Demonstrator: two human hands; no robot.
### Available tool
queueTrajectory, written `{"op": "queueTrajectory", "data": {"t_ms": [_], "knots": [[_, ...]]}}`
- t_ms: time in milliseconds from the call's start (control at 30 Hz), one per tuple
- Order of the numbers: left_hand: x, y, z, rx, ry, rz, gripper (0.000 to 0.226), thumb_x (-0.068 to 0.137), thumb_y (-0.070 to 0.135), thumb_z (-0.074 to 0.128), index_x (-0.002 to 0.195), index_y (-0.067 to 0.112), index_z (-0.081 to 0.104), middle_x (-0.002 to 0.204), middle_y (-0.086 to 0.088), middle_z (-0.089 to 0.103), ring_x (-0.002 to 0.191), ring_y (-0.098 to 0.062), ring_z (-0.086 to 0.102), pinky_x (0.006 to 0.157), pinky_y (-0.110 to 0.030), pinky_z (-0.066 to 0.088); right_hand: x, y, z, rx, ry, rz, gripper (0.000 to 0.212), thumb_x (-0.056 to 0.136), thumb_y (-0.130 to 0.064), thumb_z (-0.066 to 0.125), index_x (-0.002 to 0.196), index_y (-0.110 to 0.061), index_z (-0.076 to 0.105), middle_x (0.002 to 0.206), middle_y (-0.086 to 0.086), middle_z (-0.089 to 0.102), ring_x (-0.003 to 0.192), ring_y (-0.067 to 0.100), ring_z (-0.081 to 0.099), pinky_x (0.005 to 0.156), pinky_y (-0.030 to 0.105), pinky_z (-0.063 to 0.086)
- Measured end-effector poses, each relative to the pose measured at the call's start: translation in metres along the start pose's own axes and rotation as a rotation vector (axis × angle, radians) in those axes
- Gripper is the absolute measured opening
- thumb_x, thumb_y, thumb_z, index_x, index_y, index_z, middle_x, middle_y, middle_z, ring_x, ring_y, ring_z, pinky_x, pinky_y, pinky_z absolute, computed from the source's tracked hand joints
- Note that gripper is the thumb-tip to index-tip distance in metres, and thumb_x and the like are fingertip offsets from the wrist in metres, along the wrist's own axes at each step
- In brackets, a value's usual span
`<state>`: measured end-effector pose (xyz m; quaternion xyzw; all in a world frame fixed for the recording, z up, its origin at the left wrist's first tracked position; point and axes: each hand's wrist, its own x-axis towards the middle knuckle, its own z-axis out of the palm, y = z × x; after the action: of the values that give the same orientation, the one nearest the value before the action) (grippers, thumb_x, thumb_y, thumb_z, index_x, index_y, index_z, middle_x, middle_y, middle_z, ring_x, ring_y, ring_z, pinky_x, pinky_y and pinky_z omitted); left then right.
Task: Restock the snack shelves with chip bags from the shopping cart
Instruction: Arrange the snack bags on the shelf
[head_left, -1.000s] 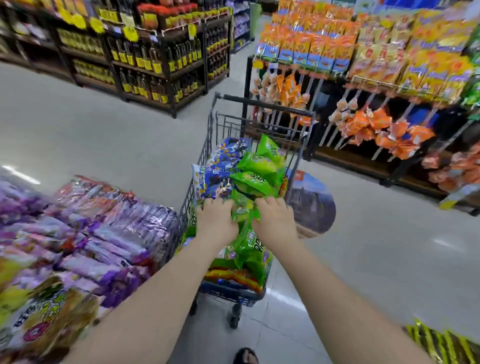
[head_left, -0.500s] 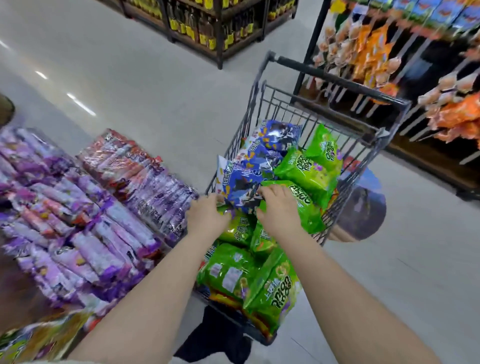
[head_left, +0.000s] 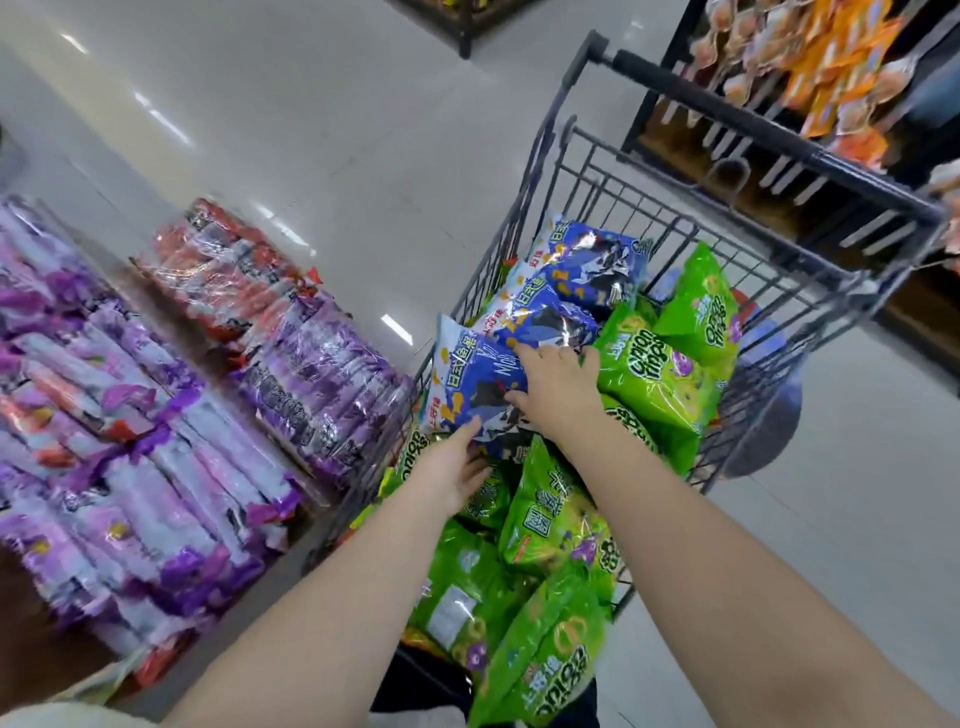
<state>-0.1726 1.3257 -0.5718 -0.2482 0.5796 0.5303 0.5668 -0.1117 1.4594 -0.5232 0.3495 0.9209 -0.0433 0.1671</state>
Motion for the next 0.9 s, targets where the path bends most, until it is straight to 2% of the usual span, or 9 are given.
{"op": "queueTrajectory", "data": {"t_ms": [167, 267, 367, 467, 567, 633, 700, 767, 900], "knots": [[-0.011, -0.013, 0.011, -0.168, 0.061, 0.166, 0.023, 0.094, 0.027, 0.064, 0.112, 0.014, 0.059, 0.107, -0.009, 0.065, 0.092, -0.021, 0.061, 0.075, -0.033, 0.049, -0.011, 0.006, -0.004, 0.071, 0.133, -0.105, 0.056, 0.094, -0.049, 0.051, 0.141, -0.024, 0.037, 0.128, 0.002, 0.055, 0.128, 0.024, 0.044, 0.114, 0.053, 0.008], [-0.030, -0.020, 0.010, -0.224, 0.115, 0.347, 0.018, 0.092, 0.025, 0.066, 0.110, 0.022, 0.062, 0.110, -0.007, 0.069, 0.093, -0.020, 0.064, 0.082, -0.033, 0.051, -0.021, 0.012, -0.017, 0.212, 0.250, -0.222, 0.053, 0.094, -0.043, 0.057, 0.140, -0.021, 0.042, 0.122, 0.005, 0.060, 0.120, 0.027, 0.051, 0.107, 0.045, 0.028], [-0.064, -0.024, -0.001, -0.268, 0.206, 0.576, 0.010, 0.090, 0.014, 0.067, 0.096, 0.022, 0.066, 0.093, 0.000, 0.073, 0.080, -0.015, 0.062, 0.070, -0.026, 0.050, -0.039, 0.012, -0.031, 0.668, 0.246, -0.340, 0.051, 0.089, -0.031, 0.067, 0.135, -0.016, 0.050, 0.120, 0.006, 0.061, 0.114, 0.024, 0.053, 0.096, 0.035, 0.040], [-0.099, -0.029, -0.029, -0.258, 0.255, 0.790, 0.026, 0.080, -0.002, 0.070, 0.090, 0.022, 0.067, 0.080, 0.009, 0.073, 0.081, -0.018, 0.062, 0.078, -0.032, 0.048, -0.064, 0.001, -0.039, 1.047, 0.114, -0.376, 0.042, 0.084, -0.024, 0.075, 0.121, -0.018, 0.057, 0.110, -0.002, 0.061, 0.101, 0.011, 0.056, 0.091, 0.024, 0.044], [-0.137, -0.044, -0.060, -0.251, 0.311, 0.867, 0.043, 0.078, -0.011, 0.067, 0.110, 0.019, 0.066, 0.108, -0.008, 0.071, 0.097, -0.027, 0.064, 0.084, -0.037, 0.049, -0.092, -0.021, -0.042, 1.296, -0.069, -0.387, 0.030, 0.082, -0.015, 0.077, 0.104, -0.022, 0.058, 0.100, -0.008, 0.064, 0.090, -0.003, 0.059, 0.083, 0.016, 0.048], [-0.162, -0.057, -0.083, -0.274, 0.363, 0.887, 0.050, 0.080, -0.015, 0.062, 0.122, 0.011, 0.061, 0.117, -0.011, 0.067, 0.099, -0.027, 0.064, 0.075, -0.029, 0.053, -0.112, -0.040, -0.043, 1.379, -0.154, -0.400, 0.029, 0.082, -0.013, 0.076, 0.102, -0.024, 0.058, 0.098, -0.011, 0.064, 0.092, -0.002, 0.059, 0.078, 0.016, 0.048], [-0.188, -0.072, -0.107, -0.308, 0.426, 0.913, 0.054, 0.081, -0.014, 0.064, 0.130, 0.009, 0.057, 0.112, -0.005, 0.067, 0.093, -0.023, 0.063, 0.057, -0.017, 0.049, -0.132, -0.062, -0.044, 1.429, -0.234, -0.412, 0.030, 0.082, -0.014, 0.076, 0.104, -0.023, 0.059, 0.101, -0.010, 0.063, 0.094, 0.003, 0.060, 0.072, 0.014, 0.048], [-0.214, -0.090, -0.132, -0.340, 0.477, 0.937, 0.052, 0.082, -0.010, 0.067, 0.130, 0.010, 0.056, 0.105, 0.001, 0.066, 0.094, -0.020, 0.061, 0.053, -0.014, 0.047, -0.153, -0.087, -0.044, 1.443, -0.324, -0.459, 0.030, 0.082, -0.016, 0.076, 0.105, -0.024, 0.059, 0.104, -0.006, 0.063, 0.091, 0.003, 0.061, 0.063, 0.011, 0.047], [-0.261, -0.140, -0.189, -0.426, 0.592, 0.922, 0.046, 0.072, 0.013, 0.084, 0.113, 0.019, 0.065, 0.100, -0.001, 0.070, 0.097, -0.024, 0.066, 0.084, -0.038, 0.054, -0.198, -0.147, -0.039, 1.347, -0.495, -0.577, 0.040, 0.079, -0.024, 0.079, 0.114, -0.018, 0.061, 0.115, 0.007, 0.064, 0.100, 0.015, 0.063, 0.072, 0.022, 0.051]]}}
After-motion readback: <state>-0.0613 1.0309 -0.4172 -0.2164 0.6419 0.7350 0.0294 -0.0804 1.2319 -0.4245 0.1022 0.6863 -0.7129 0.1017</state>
